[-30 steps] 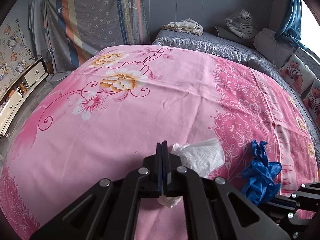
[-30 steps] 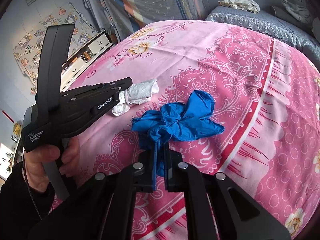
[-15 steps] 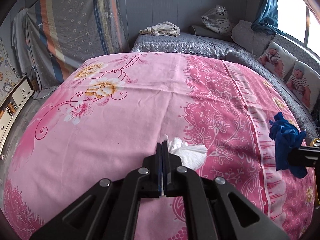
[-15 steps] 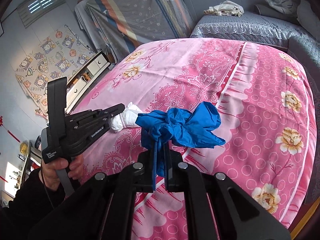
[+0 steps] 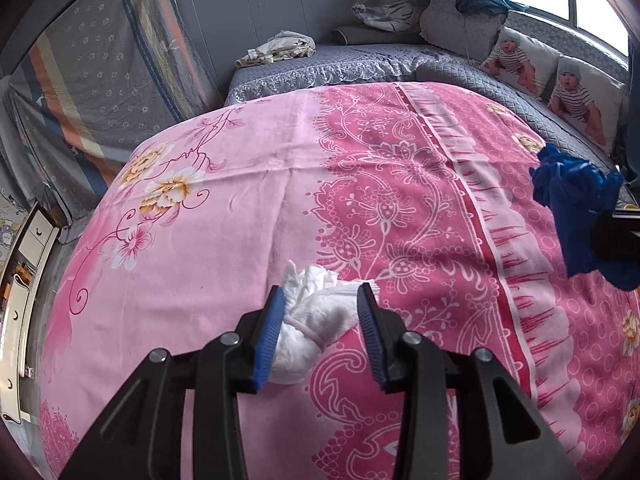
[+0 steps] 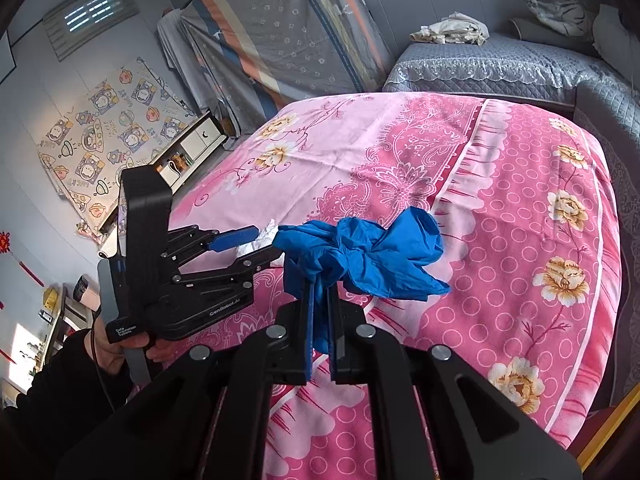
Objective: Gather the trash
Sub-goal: 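Grasp the blue glove with the right tool while the left tool grasps the white tissue, then carry the blue glove with the right tool while the left tool carries the tissue to the bin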
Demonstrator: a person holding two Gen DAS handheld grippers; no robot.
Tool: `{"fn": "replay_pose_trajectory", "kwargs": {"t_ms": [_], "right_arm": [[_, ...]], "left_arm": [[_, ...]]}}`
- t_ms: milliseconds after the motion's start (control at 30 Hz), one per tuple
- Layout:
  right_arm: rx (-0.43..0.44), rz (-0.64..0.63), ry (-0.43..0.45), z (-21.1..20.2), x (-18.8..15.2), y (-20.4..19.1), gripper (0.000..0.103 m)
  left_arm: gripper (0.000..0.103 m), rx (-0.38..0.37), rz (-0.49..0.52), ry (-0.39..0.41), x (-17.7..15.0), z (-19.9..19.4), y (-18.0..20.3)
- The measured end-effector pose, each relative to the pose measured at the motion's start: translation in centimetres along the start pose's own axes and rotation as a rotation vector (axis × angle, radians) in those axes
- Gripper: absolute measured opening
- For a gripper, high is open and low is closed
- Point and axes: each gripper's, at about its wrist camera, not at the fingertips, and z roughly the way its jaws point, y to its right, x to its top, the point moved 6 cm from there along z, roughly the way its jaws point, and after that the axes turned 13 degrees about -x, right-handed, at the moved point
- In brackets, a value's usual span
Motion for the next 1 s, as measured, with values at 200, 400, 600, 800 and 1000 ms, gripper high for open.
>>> {"fn": "replay_pose_trajectory", "kwargs": {"t_ms": [200, 400, 600, 800, 1000], "right_arm": [[-0.001, 0.001, 0.016, -1.1, 0.1, 0.2, 0.005], [-0.003, 0.007, 0.04, -2.7, 0.4, 0.6, 0.005], [-0.009, 0.013, 0.085, -5.7, 0.6, 1.0, 0.005], [-0.026, 0.026, 0.154, -10.1, 0.4, 2.2, 0.005], [-0.062, 0.056, 0.257, -16.0, 0.4, 4.6, 0.005]], "left_arm": [[0.036, 0.04, -0.032, -0.033, 0.3, 1.7, -1.2], [0.036, 0.064, -0.057, -0.04, 0.4, 2.6, -2.0], [0.015, 0.105, -0.075, 0.012, 0.4, 1.4, -1.8], [0.013, 0.096, -0.153, 0.119, 0.8, -2.4, -1.8], [0.013, 0.054, -0.137, 0.314, 3.7, -10.3, 3.0]]}}
